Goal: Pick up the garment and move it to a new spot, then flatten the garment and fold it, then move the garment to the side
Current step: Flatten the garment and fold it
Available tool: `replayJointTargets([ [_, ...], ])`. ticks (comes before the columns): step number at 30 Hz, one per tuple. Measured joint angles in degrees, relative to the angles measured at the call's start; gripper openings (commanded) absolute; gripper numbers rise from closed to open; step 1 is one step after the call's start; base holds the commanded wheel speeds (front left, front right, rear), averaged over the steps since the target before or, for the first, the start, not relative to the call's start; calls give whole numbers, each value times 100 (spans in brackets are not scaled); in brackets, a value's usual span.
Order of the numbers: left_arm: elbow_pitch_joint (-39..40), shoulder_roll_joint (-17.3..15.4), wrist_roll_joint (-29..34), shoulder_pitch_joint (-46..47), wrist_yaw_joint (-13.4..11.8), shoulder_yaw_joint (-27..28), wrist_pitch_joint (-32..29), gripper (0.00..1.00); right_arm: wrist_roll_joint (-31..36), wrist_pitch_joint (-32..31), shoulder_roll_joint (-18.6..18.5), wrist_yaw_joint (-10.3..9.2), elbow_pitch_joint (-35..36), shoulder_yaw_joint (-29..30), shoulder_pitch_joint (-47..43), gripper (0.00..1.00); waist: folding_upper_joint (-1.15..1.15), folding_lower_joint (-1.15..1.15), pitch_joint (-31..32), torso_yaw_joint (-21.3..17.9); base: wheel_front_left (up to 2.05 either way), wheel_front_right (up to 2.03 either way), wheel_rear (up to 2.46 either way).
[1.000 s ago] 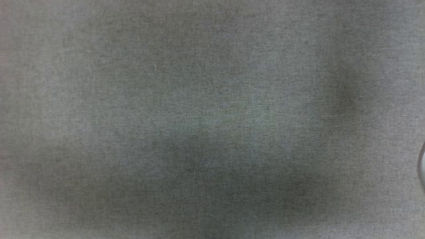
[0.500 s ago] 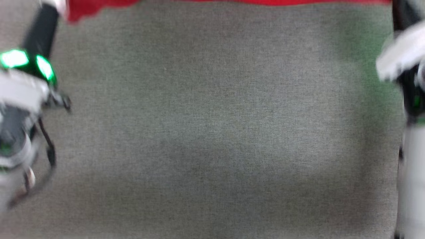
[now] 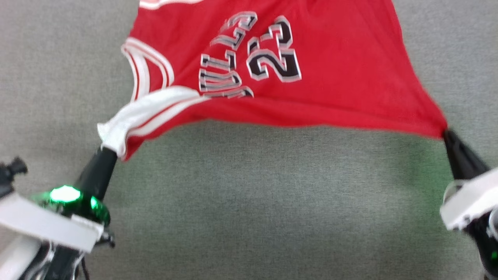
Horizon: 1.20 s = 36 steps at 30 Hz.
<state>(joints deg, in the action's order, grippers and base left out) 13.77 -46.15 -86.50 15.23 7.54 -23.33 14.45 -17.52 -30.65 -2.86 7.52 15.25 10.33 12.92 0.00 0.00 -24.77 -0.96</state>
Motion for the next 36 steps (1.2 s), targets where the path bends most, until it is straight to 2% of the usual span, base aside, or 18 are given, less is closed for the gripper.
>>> replayJointTargets([
  [7, 327, -207, 339, -1203, 0, 260, 52, 0, -181, -291, -7, 0, 631, 46, -889, 0, 0, 0, 255, -75, 0, 0, 0],
  [15, 802, -101, 576, -2288, 0, 851, 63, 0, -327, -813, -3, 0, 1788, 249, -2063, 0, 0, 0, 410, -84, 0, 0, 0],
  [20, 971, -100, 662, -2522, 0, 1027, 63, 0, -420, -975, -4, 0, 2225, 357, -2297, 0, 0, 0, 404, -64, 0, 0, 0],
  [24, 936, -131, 693, -2341, 0, 943, 63, 0, -428, -994, -2, 0, 2023, 359, -1950, 0, 0, 0, 393, -41, 0, 0, 0],
  [30, 726, -278, 738, -1405, 0, 399, 67, 0, -385, -939, 0, -1, 1348, 260, -1032, 0, 0, 0, 321, 44, 0, 0, 0],
  [36, 0, -297, 762, -260, 0, -212, 62, 0, -127, -804, -2, -1, 565, 247, -207, 0, 0, 0, 166, 147, 0, 0, 0],
])
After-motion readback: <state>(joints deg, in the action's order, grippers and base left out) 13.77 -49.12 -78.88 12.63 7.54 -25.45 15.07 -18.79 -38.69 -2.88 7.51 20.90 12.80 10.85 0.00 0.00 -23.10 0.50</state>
